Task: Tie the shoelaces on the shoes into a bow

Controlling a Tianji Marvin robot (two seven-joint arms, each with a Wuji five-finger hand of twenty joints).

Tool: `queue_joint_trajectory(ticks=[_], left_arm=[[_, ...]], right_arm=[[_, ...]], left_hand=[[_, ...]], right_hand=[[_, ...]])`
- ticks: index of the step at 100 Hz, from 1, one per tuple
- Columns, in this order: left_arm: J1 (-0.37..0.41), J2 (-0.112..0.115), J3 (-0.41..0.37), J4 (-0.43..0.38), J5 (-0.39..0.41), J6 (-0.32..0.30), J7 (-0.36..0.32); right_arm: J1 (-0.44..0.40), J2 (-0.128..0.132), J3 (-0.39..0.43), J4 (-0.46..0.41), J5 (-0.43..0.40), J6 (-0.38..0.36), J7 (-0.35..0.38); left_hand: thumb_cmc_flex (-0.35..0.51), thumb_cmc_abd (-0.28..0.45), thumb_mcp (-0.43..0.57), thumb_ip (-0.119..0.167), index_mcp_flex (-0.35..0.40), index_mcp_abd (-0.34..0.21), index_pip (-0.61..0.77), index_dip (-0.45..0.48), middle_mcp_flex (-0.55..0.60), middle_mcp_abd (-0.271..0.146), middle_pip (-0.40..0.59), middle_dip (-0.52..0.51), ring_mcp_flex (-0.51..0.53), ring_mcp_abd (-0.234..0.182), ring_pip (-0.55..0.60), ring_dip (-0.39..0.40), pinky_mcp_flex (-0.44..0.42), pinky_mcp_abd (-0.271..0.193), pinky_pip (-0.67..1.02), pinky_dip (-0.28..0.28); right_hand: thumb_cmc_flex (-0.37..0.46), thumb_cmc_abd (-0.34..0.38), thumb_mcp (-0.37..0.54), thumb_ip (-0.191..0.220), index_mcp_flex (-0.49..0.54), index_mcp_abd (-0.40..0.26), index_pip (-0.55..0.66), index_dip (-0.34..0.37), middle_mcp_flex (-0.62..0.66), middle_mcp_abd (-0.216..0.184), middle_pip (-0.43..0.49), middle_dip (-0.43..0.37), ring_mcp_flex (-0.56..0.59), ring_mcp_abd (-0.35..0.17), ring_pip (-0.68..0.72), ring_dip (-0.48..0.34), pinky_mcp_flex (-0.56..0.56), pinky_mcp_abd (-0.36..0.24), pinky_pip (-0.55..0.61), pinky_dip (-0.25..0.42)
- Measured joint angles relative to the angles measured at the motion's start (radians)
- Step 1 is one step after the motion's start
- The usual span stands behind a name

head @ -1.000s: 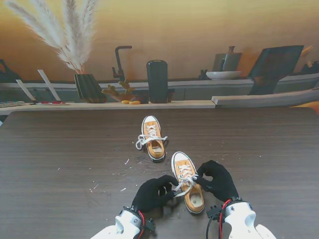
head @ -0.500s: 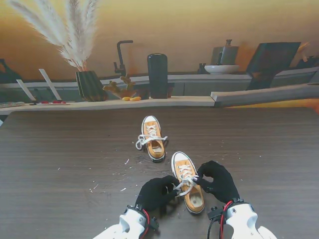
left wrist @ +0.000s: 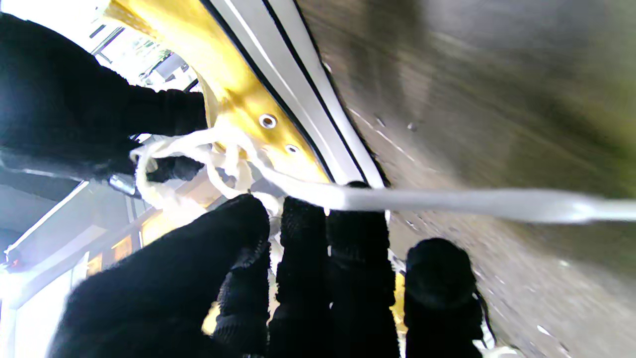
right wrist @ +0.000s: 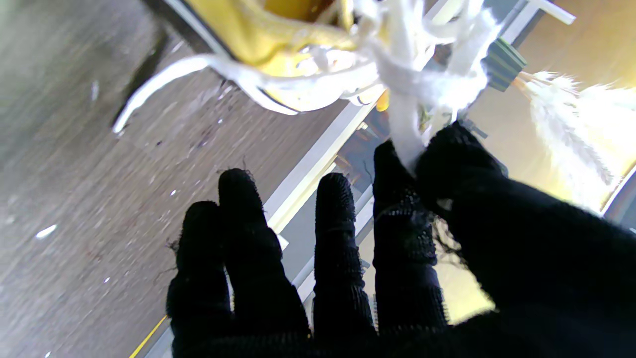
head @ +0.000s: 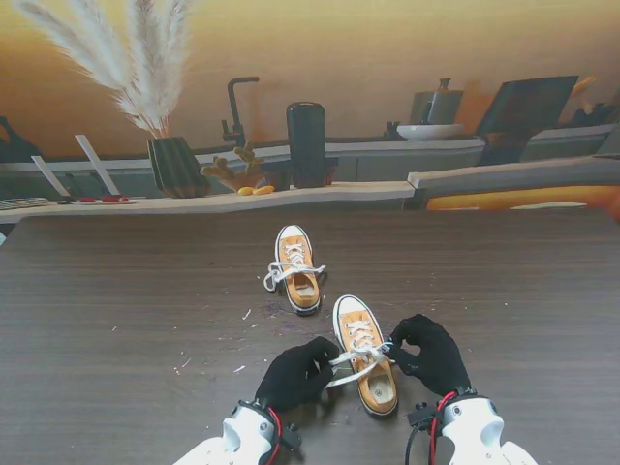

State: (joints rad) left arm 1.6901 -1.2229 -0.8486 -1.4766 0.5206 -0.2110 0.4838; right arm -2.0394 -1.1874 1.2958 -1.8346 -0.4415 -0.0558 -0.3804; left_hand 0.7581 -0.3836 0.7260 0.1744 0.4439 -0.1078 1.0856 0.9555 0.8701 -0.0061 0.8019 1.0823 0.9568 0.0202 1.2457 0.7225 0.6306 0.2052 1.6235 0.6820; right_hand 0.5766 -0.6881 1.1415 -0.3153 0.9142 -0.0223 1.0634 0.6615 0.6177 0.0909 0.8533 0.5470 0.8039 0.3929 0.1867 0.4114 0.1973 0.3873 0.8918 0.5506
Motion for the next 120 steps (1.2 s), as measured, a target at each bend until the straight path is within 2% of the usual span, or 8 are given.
queue_joint_trajectory(ticks=[62,97,99,106,109,120], left_arm=[[0.083,0.019,-0.081,-0.046,-0.019,-0.013,-0.029],[0.124,0.024,-0.124,-0.076,-0.025,-0.009,-0.042],[0.128,0.024,-0.127,-0.079,-0.026,-0.007,-0.044],[0.140,0.026,-0.139,-0.090,-0.027,-0.001,-0.052],[0.144,0.027,-0.144,-0.094,-0.028,0.001,-0.056],[0.157,0.031,-0.158,-0.103,-0.029,0.007,-0.066]], right_arm=[[0.019,-0.020,0.009,0.050,-0.085,0.126,-0.128],[0.044,-0.027,0.010,0.086,-0.102,0.195,-0.160],[0.045,-0.028,0.010,0.086,-0.103,0.198,-0.160],[0.045,-0.028,0.010,0.087,-0.103,0.207,-0.160],[0.045,-0.028,0.011,0.087,-0.103,0.209,-0.159],[0.045,-0.028,0.013,0.089,-0.108,0.223,-0.158]], left_hand=[[0.000,0.010,0.000,0.000,-0.011,0.000,0.014,0.000,-0.012,0.000,0.000,0.000,-0.025,0.011,0.000,0.000,-0.021,0.000,0.000,0.000],[0.000,0.010,0.000,0.001,-0.011,0.001,0.016,0.013,-0.012,0.000,-0.002,0.000,-0.026,0.011,0.000,0.000,-0.022,0.000,-0.001,0.000],[0.000,0.010,0.000,0.011,-0.011,0.001,0.020,0.015,-0.012,0.000,-0.002,0.000,-0.026,0.013,0.000,0.000,-0.022,0.000,-0.001,0.000],[-0.001,0.021,0.000,0.013,-0.018,0.001,0.024,0.024,-0.016,0.000,-0.004,0.000,-0.035,0.016,0.000,0.000,-0.025,0.000,-0.001,0.000],[-0.015,0.022,0.002,0.023,-0.024,0.001,0.025,0.025,-0.023,0.000,-0.010,0.000,-0.038,0.021,0.000,0.000,-0.028,0.000,-0.002,0.000],[-0.021,0.026,0.008,0.023,-0.024,0.002,0.025,0.025,-0.023,0.000,-0.014,0.000,-0.038,0.023,0.000,0.000,-0.030,0.000,-0.009,0.000]], right_hand=[[0.000,-0.001,0.000,0.000,0.000,0.005,0.000,0.000,0.000,0.000,0.001,0.000,0.000,0.000,0.001,0.012,0.002,0.002,0.005,-0.001],[0.000,-0.002,0.001,0.000,0.000,0.010,0.000,0.000,0.000,0.000,0.011,0.000,0.001,0.000,0.001,0.023,0.003,0.003,0.014,-0.002],[0.000,-0.003,0.001,0.000,0.000,0.010,0.000,0.000,0.000,0.000,0.011,0.000,0.001,0.000,0.002,0.023,0.003,0.003,0.015,-0.002],[0.000,-0.003,0.001,0.000,0.000,0.010,0.000,0.000,0.000,0.000,0.012,0.000,0.001,0.000,0.009,0.024,0.004,0.003,0.016,-0.002],[0.000,-0.003,0.001,0.000,0.000,0.010,0.000,0.000,0.000,0.000,0.012,0.000,0.001,0.000,0.009,0.025,0.004,0.003,0.018,-0.002],[0.000,-0.003,0.001,0.000,0.000,0.010,0.000,0.000,0.000,0.000,0.012,0.000,0.001,0.000,0.010,0.026,0.004,0.004,0.023,-0.002]])
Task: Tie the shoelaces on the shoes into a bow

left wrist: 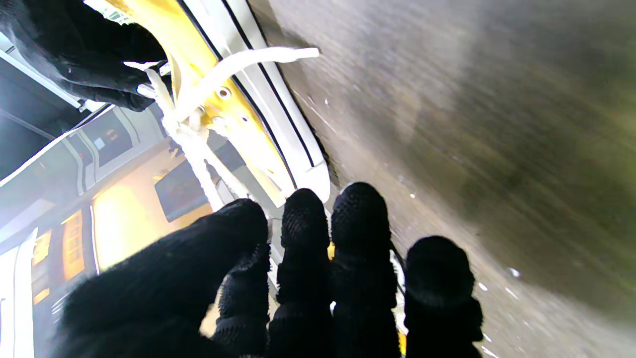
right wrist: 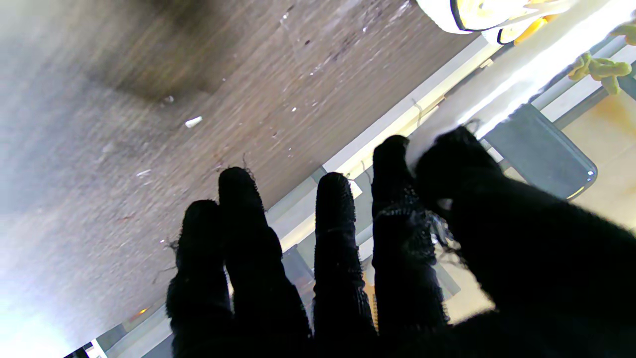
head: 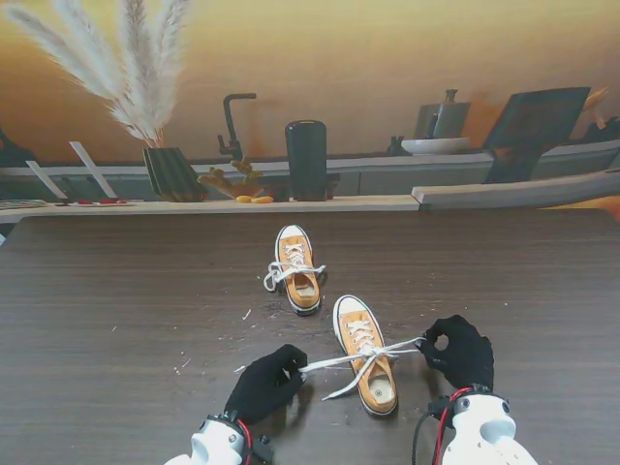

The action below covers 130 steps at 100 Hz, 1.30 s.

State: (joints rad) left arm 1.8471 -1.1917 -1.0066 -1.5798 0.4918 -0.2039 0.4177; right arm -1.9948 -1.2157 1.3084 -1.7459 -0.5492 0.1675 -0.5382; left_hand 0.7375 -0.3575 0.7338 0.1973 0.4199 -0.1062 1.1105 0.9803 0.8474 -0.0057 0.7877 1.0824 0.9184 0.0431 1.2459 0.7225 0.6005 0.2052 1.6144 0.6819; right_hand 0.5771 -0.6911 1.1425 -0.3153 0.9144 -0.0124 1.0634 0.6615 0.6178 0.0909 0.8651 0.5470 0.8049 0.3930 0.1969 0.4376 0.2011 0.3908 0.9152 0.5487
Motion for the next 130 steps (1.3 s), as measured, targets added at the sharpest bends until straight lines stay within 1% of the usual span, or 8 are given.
queue_joint_trajectory(ticks=[21,28,37,44,54,81,97,130], left_arm=[[0.011,0.005,-0.015,-0.004,0.002,0.000,-0.006],[0.011,0.005,-0.016,0.000,0.011,-0.010,0.015],[0.014,0.003,-0.023,0.004,0.033,-0.022,0.046],[0.027,0.001,-0.043,-0.004,0.038,-0.023,0.044],[0.061,0.001,-0.084,-0.036,0.043,-0.020,0.041],[0.159,0.003,-0.202,-0.114,-0.003,-0.034,-0.008],[0.195,0.007,-0.242,-0.133,-0.028,-0.075,-0.026],[0.291,0.024,-0.319,-0.228,-0.017,-0.077,-0.085]], right_arm=[[0.001,-0.003,0.002,0.011,-0.001,0.016,-0.018],[0.004,-0.007,-0.003,0.023,-0.004,0.011,-0.066],[0.007,-0.012,-0.009,0.036,-0.023,0.004,-0.121],[0.005,-0.014,-0.009,0.038,-0.065,0.005,-0.130],[-0.004,-0.013,-0.010,0.031,-0.109,0.009,-0.139],[-0.025,-0.001,-0.027,0.002,-0.152,-0.013,-0.135],[-0.029,0.015,-0.042,0.000,-0.141,-0.147,-0.073],[-0.021,0.067,-0.120,0.009,-0.414,-0.100,-0.041]], left_hand=[[0.007,0.007,-0.027,-0.002,0.000,0.000,-0.035,-0.017,0.000,0.006,-0.055,0.000,-0.013,0.011,-0.012,0.000,-0.026,0.000,-0.016,0.000],[0.023,0.008,-0.147,-0.041,-0.012,0.002,-0.162,-0.162,-0.025,0.013,-0.101,-0.039,-0.013,0.011,-0.022,0.000,-0.030,0.000,-0.025,0.000],[-0.003,0.089,-0.328,-0.028,-0.016,0.005,-0.437,-0.372,-0.088,0.020,-0.100,-0.197,-0.049,0.011,-0.044,0.000,-0.056,0.000,-0.048,0.000],[-0.010,0.108,-0.390,-0.021,-0.052,0.086,-0.626,-0.500,-0.122,0.024,-0.107,-0.254,-0.073,0.011,-0.061,0.000,-0.082,0.000,-0.067,0.003],[-0.019,0.108,-0.421,-0.021,-0.085,0.136,-0.730,-0.601,-0.163,0.025,-0.133,-0.279,-0.109,0.011,-0.086,0.000,-0.114,0.000,-0.092,0.011],[-0.019,0.108,-0.492,-0.021,-0.090,0.152,-0.788,-0.640,-0.230,0.050,-0.273,-0.394,-0.196,0.053,-0.255,0.000,-0.225,0.000,-0.193,0.025],[-0.018,0.119,-0.509,-0.021,-0.087,0.152,-0.798,-0.640,-0.239,0.066,-0.315,-0.429,-0.203,0.072,-0.303,0.000,-0.256,0.000,-0.240,0.031],[-0.018,0.121,-0.512,-0.021,-0.085,0.152,-0.809,-0.640,-0.262,0.083,-0.382,-0.471,-0.245,0.085,-0.393,0.000,-0.299,0.000,-0.315,0.032]], right_hand=[[0.000,-0.005,0.000,0.000,0.000,-0.005,0.000,0.000,0.000,0.002,0.002,0.000,0.001,0.000,0.000,0.009,0.002,0.003,0.002,-0.001],[-0.003,-0.009,0.000,0.000,-0.005,-0.015,-0.018,-0.056,0.000,0.016,0.001,-0.002,0.001,0.007,0.000,0.009,0.002,0.010,0.003,-0.004],[-0.055,-0.017,0.035,0.001,-0.131,-0.005,-0.179,-0.163,-0.019,0.029,-0.012,-0.036,-0.001,0.011,-0.015,-0.029,-0.020,0.013,0.004,-0.012],[-0.121,0.020,0.056,0.115,-0.205,0.055,-0.367,-0.163,-0.072,0.038,-0.037,-0.075,-0.018,0.013,-0.026,-0.057,-0.038,0.013,0.004,-0.022],[-0.122,0.033,0.055,0.141,-0.313,0.092,-0.453,-0.166,-0.115,0.039,-0.061,-0.107,-0.040,0.016,-0.038,-0.080,-0.057,0.013,0.004,-0.024],[-0.173,0.036,0.041,0.141,-0.461,0.133,-0.454,-0.284,-0.176,0.040,-0.079,-0.151,-0.070,0.020,-0.051,-0.127,-0.088,0.012,-0.017,-0.025],[-0.173,-0.020,0.041,0.141,-0.461,0.120,-0.440,-0.298,-0.177,0.039,-0.090,-0.160,-0.099,0.020,-0.062,-0.128,-0.097,0.005,-0.034,-0.025],[-0.183,-0.106,0.042,0.141,-0.461,0.071,-0.439,-0.330,-0.189,0.028,-0.133,-0.176,-0.114,0.009,-0.062,-0.126,-0.091,-0.002,-0.036,-0.025]])
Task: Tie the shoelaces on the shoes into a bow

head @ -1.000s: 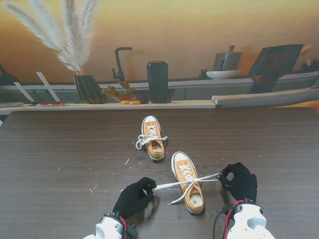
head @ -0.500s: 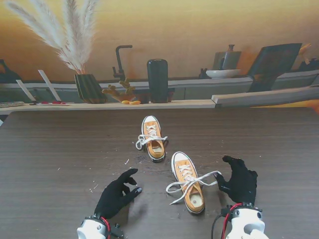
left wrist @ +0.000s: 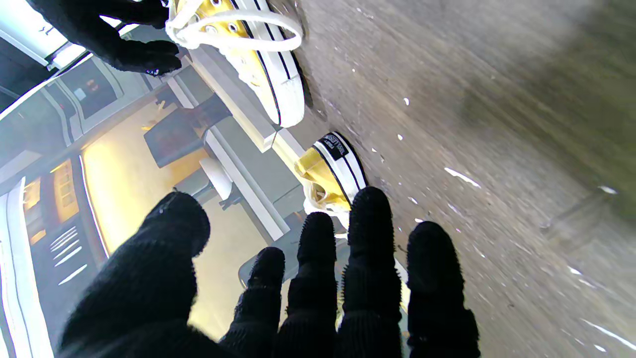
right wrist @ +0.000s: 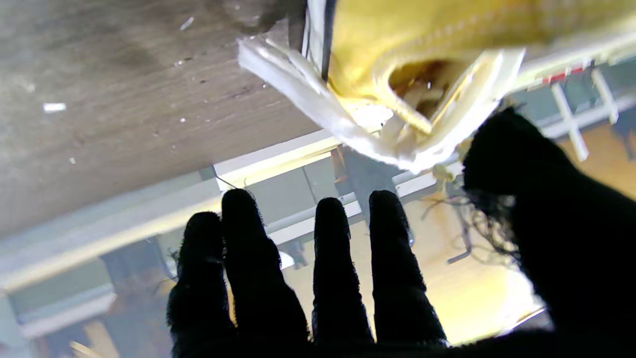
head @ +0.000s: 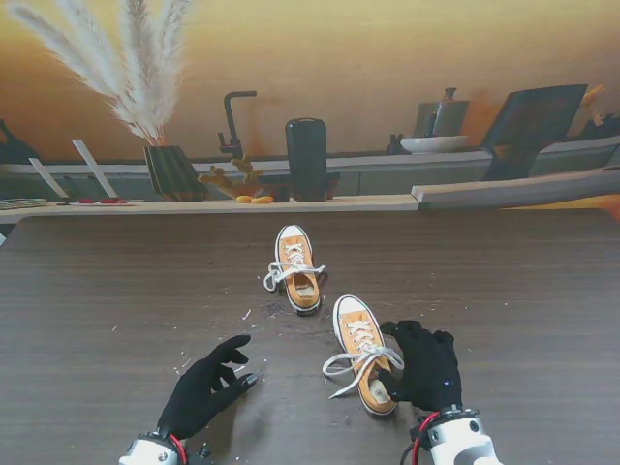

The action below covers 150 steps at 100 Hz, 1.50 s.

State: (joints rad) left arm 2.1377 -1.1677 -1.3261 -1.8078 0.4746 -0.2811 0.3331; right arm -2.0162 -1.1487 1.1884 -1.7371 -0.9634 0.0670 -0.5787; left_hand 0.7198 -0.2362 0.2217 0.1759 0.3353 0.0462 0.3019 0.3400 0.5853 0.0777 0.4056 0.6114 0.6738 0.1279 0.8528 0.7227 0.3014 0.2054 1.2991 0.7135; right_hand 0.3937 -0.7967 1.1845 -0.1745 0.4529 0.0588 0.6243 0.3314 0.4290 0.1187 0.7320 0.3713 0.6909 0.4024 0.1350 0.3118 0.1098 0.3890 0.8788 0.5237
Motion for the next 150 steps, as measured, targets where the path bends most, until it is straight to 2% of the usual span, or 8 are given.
queue_joint_trajectory(ticks=[29,54,69,76,86,97,109,150], left_arm=[[0.035,0.004,-0.022,-0.024,0.015,-0.003,-0.005],[0.041,0.003,-0.031,-0.030,-0.012,-0.007,-0.013],[0.048,0.002,-0.043,-0.035,-0.026,-0.011,-0.016],[0.050,0.002,-0.047,-0.035,-0.033,-0.012,-0.017],[0.052,0.001,-0.054,-0.036,-0.041,-0.013,-0.019],[0.054,0.001,-0.060,-0.036,-0.046,-0.013,-0.020],[0.055,0.001,-0.063,-0.037,-0.050,-0.011,-0.024],[0.060,0.001,-0.069,-0.043,-0.037,0.003,-0.027]], right_arm=[[0.040,0.045,-0.068,0.027,-0.176,0.107,0.031],[0.172,0.058,-0.160,0.123,-0.175,0.128,0.032],[0.271,0.053,-0.234,0.222,-0.154,0.151,-0.033],[0.300,0.046,-0.253,0.251,-0.128,0.162,-0.064],[0.319,0.032,-0.263,0.259,-0.104,0.189,-0.079],[0.331,0.022,-0.269,0.259,-0.119,0.217,-0.106],[0.345,0.019,-0.266,0.258,-0.134,0.214,-0.124],[0.541,0.002,-0.292,0.349,-0.102,0.194,-0.130]], left_hand=[[0.000,0.012,-0.010,0.000,0.014,0.000,-0.009,0.000,-0.009,0.004,-0.011,-0.017,-0.016,0.009,-0.026,0.000,-0.015,0.000,-0.029,0.000],[0.010,0.012,-0.021,0.001,0.025,0.000,-0.012,0.000,-0.009,0.006,-0.012,-0.024,-0.016,0.009,-0.037,0.000,-0.020,0.000,-0.037,0.002],[0.010,0.022,-0.031,0.001,0.026,0.000,-0.012,0.000,-0.009,0.015,-0.012,-0.025,-0.016,0.010,-0.037,0.000,-0.022,0.026,-0.044,0.004],[0.010,0.023,-0.031,0.001,0.043,0.000,-0.011,0.000,-0.009,0.015,-0.012,-0.025,-0.016,0.010,-0.038,0.000,-0.022,0.026,-0.047,0.004],[0.010,0.026,-0.031,0.001,0.050,0.000,-0.011,0.000,-0.009,0.015,-0.012,-0.025,-0.016,0.010,-0.038,0.000,-0.023,0.026,-0.048,0.005],[0.010,0.026,-0.041,0.001,0.051,0.000,-0.011,0.000,-0.009,0.015,-0.012,-0.025,-0.016,0.010,-0.038,0.000,-0.023,0.026,-0.048,0.005],[0.010,0.026,-0.049,0.001,0.051,0.000,-0.011,0.000,-0.009,0.015,-0.012,-0.025,-0.016,0.012,-0.038,0.000,-0.023,0.026,-0.048,0.006],[0.020,0.026,-0.051,0.001,0.051,0.000,-0.011,0.000,-0.009,0.016,-0.022,-0.026,-0.016,0.020,-0.049,0.000,-0.024,0.026,-0.050,0.007]], right_hand=[[0.030,-0.091,0.056,0.000,-0.062,-0.053,0.025,-0.005,-0.050,-0.014,-0.009,-0.009,-0.014,-0.016,0.026,0.122,0.030,-0.012,-0.005,0.000],[0.083,-0.131,0.117,0.000,-0.062,-0.113,0.075,-0.016,-0.048,-0.015,-0.017,-0.009,-0.006,-0.029,0.092,0.336,0.109,-0.013,0.036,-0.016],[0.091,-0.154,0.136,0.000,0.022,-0.187,0.124,-0.018,0.095,-0.017,-0.016,-0.009,0.116,-0.060,0.180,0.588,0.234,-0.010,0.119,-0.036],[0.091,-0.150,0.137,-0.001,0.109,-0.226,0.142,-0.017,0.269,-0.035,0.071,0.034,0.255,-0.096,0.266,0.715,0.364,-0.007,0.222,-0.024],[0.152,-0.161,0.135,-0.139,0.230,-0.237,0.158,-0.006,0.468,-0.078,0.194,0.140,0.431,-0.138,0.388,0.830,0.527,-0.001,0.373,0.033],[0.163,-0.188,0.134,-0.152,0.327,-0.258,0.272,-0.011,0.575,-0.113,0.280,0.214,0.523,-0.173,0.512,0.895,0.630,-0.001,0.491,0.085],[0.164,-0.199,0.133,-0.161,0.390,-0.289,0.338,-0.011,0.616,-0.134,0.299,0.240,0.536,-0.184,0.569,0.908,0.666,-0.002,0.522,0.100],[0.174,-0.212,0.133,-0.161,0.449,-0.313,0.356,0.003,0.616,-0.136,0.285,0.251,0.548,-0.179,0.524,0.627,0.656,-0.002,0.499,0.096]])
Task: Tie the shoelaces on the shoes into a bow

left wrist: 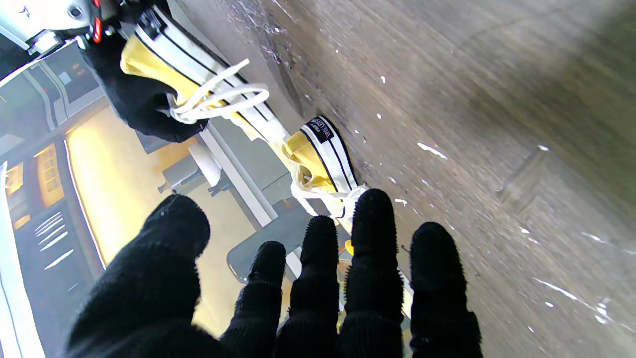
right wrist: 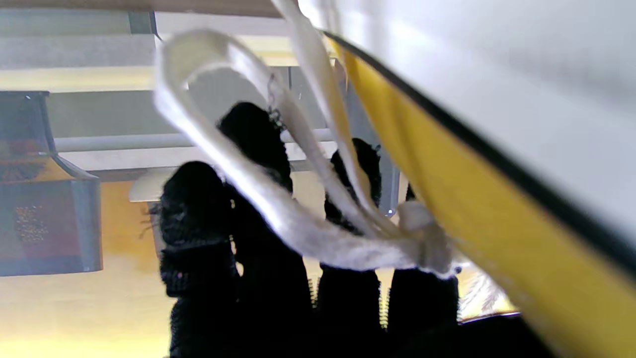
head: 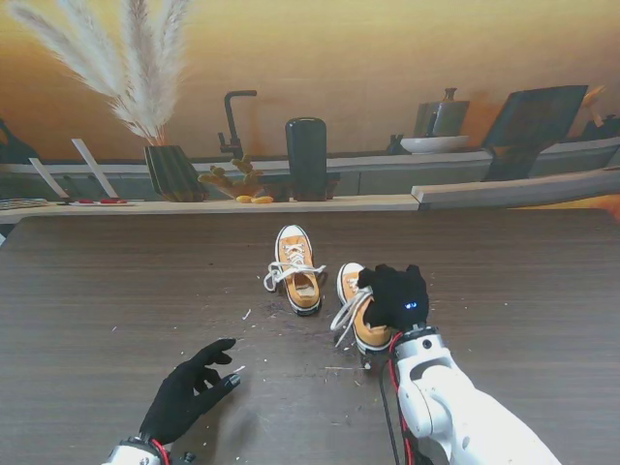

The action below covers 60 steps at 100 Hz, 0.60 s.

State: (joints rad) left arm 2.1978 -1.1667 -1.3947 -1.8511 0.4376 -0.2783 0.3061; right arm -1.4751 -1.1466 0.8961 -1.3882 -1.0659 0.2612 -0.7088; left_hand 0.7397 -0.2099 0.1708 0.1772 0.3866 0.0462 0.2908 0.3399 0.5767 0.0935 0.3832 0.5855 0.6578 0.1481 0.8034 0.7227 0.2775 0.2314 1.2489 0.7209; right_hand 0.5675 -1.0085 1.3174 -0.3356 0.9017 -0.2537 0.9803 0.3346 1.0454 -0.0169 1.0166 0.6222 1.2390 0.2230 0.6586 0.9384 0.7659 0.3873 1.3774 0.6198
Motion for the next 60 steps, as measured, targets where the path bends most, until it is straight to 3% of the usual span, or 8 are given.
queue_joint_trajectory(ticks=[28,42,60], left_arm=[[-0.002,0.000,0.001,0.000,0.006,0.011,0.000],[-0.004,0.001,0.003,0.000,0.007,0.014,-0.002],[-0.007,0.001,0.007,0.000,0.007,0.016,-0.002]], right_arm=[[0.218,-0.024,-0.095,0.212,0.065,-0.004,-0.029],[0.317,-0.045,-0.161,0.345,0.114,-0.006,-0.037],[0.415,-0.084,-0.251,0.524,0.188,-0.026,-0.111]], left_hand=[[0.000,0.000,-0.007,0.000,0.000,0.000,0.000,0.000,0.000,0.000,0.000,0.000,0.000,0.000,0.000,0.000,0.000,0.000,-0.003,0.002],[0.000,0.000,-0.008,0.000,0.000,0.000,0.000,0.000,0.000,0.000,0.000,0.000,0.000,0.000,0.000,0.000,0.000,0.000,-0.009,0.007],[0.000,0.000,-0.008,0.000,0.000,0.000,0.000,0.000,0.000,0.000,0.000,0.000,0.000,0.000,0.000,0.000,0.000,0.000,-0.009,0.008]], right_hand=[[-0.010,0.004,-0.010,-0.013,-0.012,-0.021,0.003,0.001,-0.015,0.000,-0.015,0.000,0.000,0.011,-0.091,-0.130,-0.045,0.000,-0.043,-0.022],[-0.053,0.015,-0.032,-0.033,-0.024,-0.041,0.023,0.003,-0.044,0.000,-0.015,-0.001,0.000,0.020,-0.116,-0.133,-0.070,0.001,-0.059,-0.033],[-0.079,0.035,-0.042,-0.041,-0.028,-0.042,0.037,0.004,-0.055,0.000,-0.014,-0.001,-0.001,0.021,-0.119,-0.133,-0.080,0.001,-0.065,-0.034]])
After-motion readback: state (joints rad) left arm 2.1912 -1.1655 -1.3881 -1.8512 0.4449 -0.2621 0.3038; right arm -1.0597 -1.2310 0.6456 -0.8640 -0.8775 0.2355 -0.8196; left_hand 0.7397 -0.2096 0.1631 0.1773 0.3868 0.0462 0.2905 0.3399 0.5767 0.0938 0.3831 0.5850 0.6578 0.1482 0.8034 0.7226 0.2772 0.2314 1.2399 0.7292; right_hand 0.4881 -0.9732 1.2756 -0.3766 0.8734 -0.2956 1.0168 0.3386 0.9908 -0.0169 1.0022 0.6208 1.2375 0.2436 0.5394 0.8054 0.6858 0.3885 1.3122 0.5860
